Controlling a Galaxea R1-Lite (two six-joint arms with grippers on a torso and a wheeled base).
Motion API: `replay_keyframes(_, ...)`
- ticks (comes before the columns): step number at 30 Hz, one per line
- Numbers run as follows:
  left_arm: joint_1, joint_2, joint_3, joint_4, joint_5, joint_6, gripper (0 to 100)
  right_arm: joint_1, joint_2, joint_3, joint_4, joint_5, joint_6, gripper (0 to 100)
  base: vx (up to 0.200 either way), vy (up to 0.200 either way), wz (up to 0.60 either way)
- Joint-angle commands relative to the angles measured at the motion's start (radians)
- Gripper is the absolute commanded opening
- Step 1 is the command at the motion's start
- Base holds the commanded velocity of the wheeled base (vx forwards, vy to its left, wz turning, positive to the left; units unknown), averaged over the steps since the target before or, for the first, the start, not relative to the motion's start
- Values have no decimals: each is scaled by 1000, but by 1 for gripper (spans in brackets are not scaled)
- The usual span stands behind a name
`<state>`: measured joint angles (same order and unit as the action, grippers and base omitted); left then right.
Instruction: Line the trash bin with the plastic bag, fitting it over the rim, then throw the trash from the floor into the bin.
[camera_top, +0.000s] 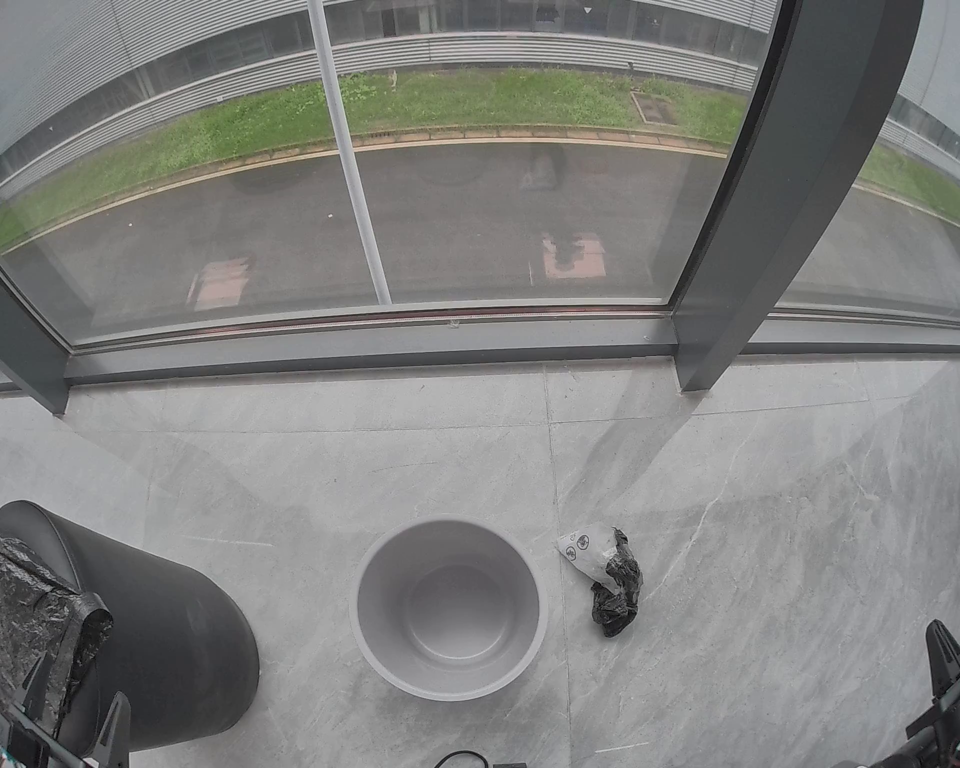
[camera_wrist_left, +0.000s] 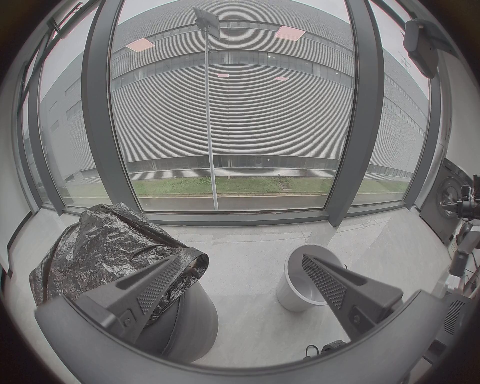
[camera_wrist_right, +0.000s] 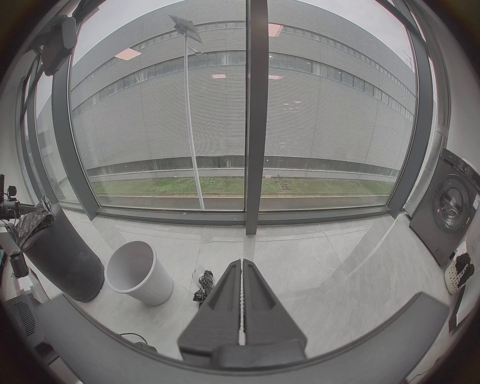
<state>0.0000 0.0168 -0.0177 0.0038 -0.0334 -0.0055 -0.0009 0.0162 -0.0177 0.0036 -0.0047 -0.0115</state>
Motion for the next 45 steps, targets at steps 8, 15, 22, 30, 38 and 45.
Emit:
replay_keyframes(8, 0, -17, 18, -10, 3, -5, 100, -1, -15, 16, -2, -12, 30, 0, 0, 0, 0)
replay_keyframes(15, -2, 48, -134, -10, 1, -48, 100, 19, 133, -254, -20, -6, 113, 0, 0, 0, 0)
replay_keyframes(22, -38, 235, -372, 145, -2, -77, 100, 101, 476, -354, -139, 38, 56, 0, 0, 0, 0)
replay_keyframes(30, -31, 310, -317, 154, 21, 141, 100, 239, 834, -357, -522, 37, 25, 0, 0, 0, 0)
replay_keyframes(38, -20, 419, -269, 176, 224, 458, 100, 317, 1051, -332, -749, 34, 28, 0, 0, 0, 0)
replay_keyframes(45, 18, 506, -297, 139, 316, 685, 100, 314, 1101, -303, -804, 34, 38, 0, 0, 0, 0)
